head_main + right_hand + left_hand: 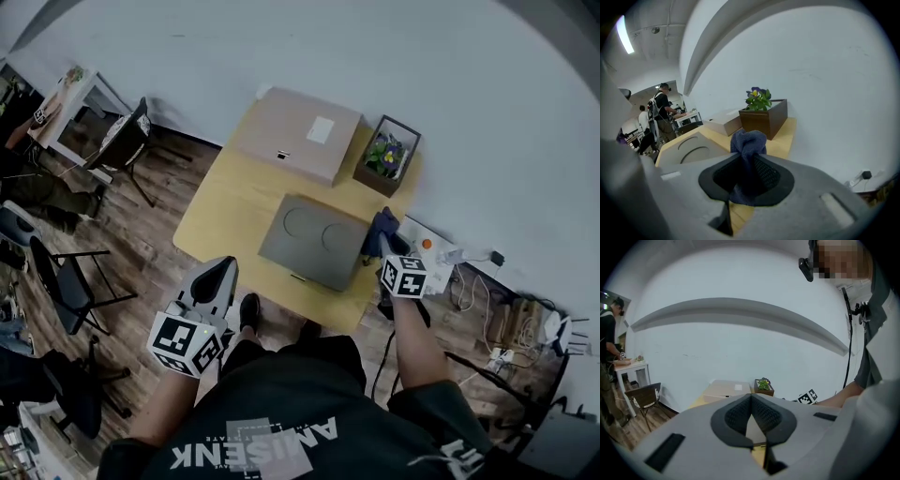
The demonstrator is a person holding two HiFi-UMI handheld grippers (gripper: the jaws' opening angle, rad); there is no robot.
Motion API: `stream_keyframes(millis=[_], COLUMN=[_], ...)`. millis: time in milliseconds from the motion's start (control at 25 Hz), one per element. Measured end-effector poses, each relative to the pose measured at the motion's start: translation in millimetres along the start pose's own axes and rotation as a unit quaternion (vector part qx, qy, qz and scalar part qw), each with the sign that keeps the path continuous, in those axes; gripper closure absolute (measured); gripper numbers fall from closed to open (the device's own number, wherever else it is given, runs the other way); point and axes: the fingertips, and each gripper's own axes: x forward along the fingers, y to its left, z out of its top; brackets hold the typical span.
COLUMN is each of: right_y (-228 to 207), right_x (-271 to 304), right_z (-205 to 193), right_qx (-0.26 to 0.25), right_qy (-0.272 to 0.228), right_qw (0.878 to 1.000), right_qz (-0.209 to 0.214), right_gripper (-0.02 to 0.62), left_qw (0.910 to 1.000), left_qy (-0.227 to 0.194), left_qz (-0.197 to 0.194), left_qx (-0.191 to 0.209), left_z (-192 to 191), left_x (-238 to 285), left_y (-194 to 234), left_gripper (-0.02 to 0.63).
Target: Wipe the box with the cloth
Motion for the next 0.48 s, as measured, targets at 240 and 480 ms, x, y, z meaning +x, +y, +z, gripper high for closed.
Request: stream_keyframes(millis=[240,480], right_y=[15,21], right_x=[19,22], right_z=[-20,-24], right_qx=[-0.001,-0.025], right_qy=[0.02,0.032], right_qw=[1.0,0.999], right_qz=[0.022,0.03], right_gripper=[0.523,0.523], left_qw=[0.9999,0.9999], left_qy=[0.008,0.013], left_qz=[0.01,0.001], left_qx=[0.003,0.01], left_z=[-6,-12], left_x=[-9,-3], left_y=[0,-6], left_gripper=[0.604,0.604])
